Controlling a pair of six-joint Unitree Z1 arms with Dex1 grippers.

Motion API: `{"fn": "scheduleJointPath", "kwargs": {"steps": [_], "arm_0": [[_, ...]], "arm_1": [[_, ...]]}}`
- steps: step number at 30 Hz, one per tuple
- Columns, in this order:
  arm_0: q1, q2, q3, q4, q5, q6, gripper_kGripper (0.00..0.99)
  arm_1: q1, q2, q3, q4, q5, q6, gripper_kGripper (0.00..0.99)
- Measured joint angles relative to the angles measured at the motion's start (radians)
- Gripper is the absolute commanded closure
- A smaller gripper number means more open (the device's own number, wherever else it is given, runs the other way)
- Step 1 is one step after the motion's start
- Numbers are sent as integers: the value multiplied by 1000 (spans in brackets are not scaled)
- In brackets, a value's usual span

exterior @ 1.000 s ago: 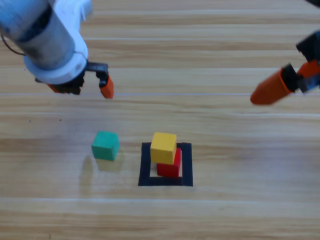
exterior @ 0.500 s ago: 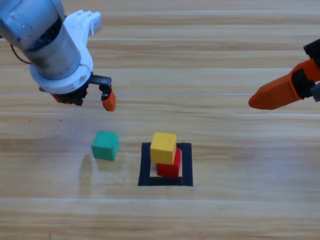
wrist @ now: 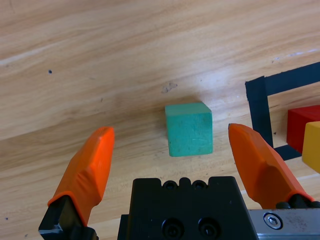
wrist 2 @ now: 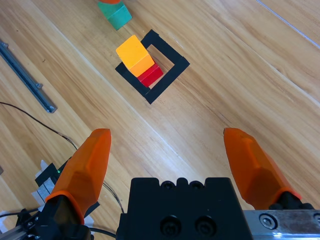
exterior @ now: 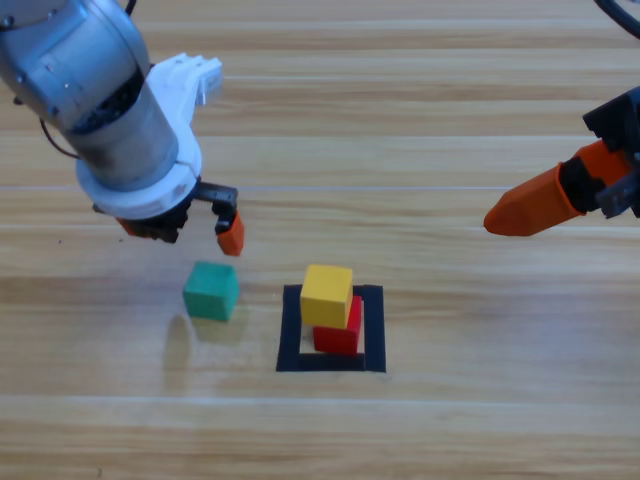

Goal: Stack the blocks in the rectangular block: red at the bottom, yellow in the middle, green on top

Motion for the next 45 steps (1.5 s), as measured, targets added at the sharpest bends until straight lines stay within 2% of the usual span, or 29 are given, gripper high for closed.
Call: {"fn": "scheduleJointPath", "kwargs": {"steps": [15, 28, 35, 38, 42, 45], "arm_0": [[-41, 5, 38, -14, -17, -18, 19], [-53, 79, 38, -38, -17, -33, 31], [-53, 109, 40, -72, -17, -33, 96], [-53, 117, 40, -75, -17, -33, 189], [-53, 119, 40, -75, -17, -29, 395], [-53, 119, 40, -75, -17, -24, 649]], "arm_1": [[0, 0, 0, 0, 0, 0, 0], [0, 0, 0, 0, 0, 0, 0], [0, 0, 0, 0, 0, 1, 0], [0, 0, 0, 0, 0, 1, 0], [0, 0, 0, 0, 0, 1, 0], [0, 0, 0, 0, 0, 1, 0]]}}
